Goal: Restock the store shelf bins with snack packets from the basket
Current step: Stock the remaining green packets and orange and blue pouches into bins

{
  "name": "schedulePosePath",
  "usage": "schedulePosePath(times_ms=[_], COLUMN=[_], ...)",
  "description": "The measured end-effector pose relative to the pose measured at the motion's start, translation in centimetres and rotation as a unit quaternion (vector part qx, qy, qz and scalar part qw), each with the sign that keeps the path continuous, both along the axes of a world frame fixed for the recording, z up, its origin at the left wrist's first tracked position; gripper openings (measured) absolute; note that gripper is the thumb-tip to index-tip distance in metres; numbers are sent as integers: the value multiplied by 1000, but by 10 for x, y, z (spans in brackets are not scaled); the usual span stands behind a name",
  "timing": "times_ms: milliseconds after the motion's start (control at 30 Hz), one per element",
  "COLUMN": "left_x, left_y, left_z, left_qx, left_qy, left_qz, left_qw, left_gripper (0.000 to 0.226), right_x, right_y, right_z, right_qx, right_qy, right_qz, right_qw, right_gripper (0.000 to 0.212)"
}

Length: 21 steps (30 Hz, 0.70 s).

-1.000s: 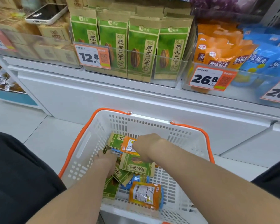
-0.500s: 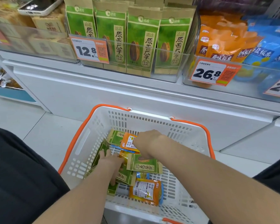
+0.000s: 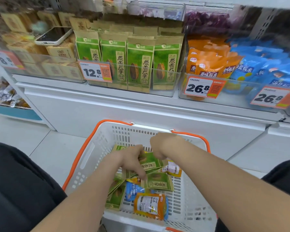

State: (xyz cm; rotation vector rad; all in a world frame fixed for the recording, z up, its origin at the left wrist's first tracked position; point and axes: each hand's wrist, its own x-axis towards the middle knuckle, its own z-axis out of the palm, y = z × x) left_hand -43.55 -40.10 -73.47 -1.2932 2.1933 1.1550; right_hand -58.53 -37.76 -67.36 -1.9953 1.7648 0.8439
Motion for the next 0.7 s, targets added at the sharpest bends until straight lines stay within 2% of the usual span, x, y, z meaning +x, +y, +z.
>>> schedulePosePath(times_ms=[67, 100, 200, 233, 300, 333, 400, 467, 533, 600, 700], left_x=[-7, -10, -19, -22, -27, -29, -32, -33, -38, -45, -57], left_y=[1, 0, 4, 4, 3, 3, 1, -1, -4, -11, -21], left_z=[10, 14, 32, 38, 49, 56, 67, 79, 95, 114, 141], left_qx=[-35, -47, -67, -81, -131, -145, -157, -133, -83, -72, -129], left_qy=[117, 174, 306, 329, 359, 378, 413, 457, 508, 542, 568], left_qz=[92, 132, 196, 205, 221, 236, 275, 314, 346, 356, 337], left_qw=[988, 975, 929, 918, 897, 883, 854, 821, 784, 758, 740], left_gripper=[77, 79, 85, 78, 30, 22, 44, 42, 31, 24, 20], right_x=[-11, -16, -30, -33, -40, -43, -49, -52, -53, -54, -55], right_y=[-1, -2, -7, -8, -9, -9, -8, -8, -7, -6, -5], right_z=[13, 21, 50, 60, 79, 86, 102, 119, 137, 154, 173], right_qx=[-50, -82, -167, -195, -233, -243, -256, -287, -318, -337, -364], right_qy=[-37, -83, -258, -292, -315, -323, -338, -348, -354, -371, -376], right_qz=[-77, -129, -267, -286, -287, -286, -278, -254, -224, -203, -159], right_qw=[995, 985, 913, 892, 874, 869, 862, 856, 851, 841, 837], right_gripper=[47, 50, 52, 48, 34, 28, 17, 15, 19, 27, 56])
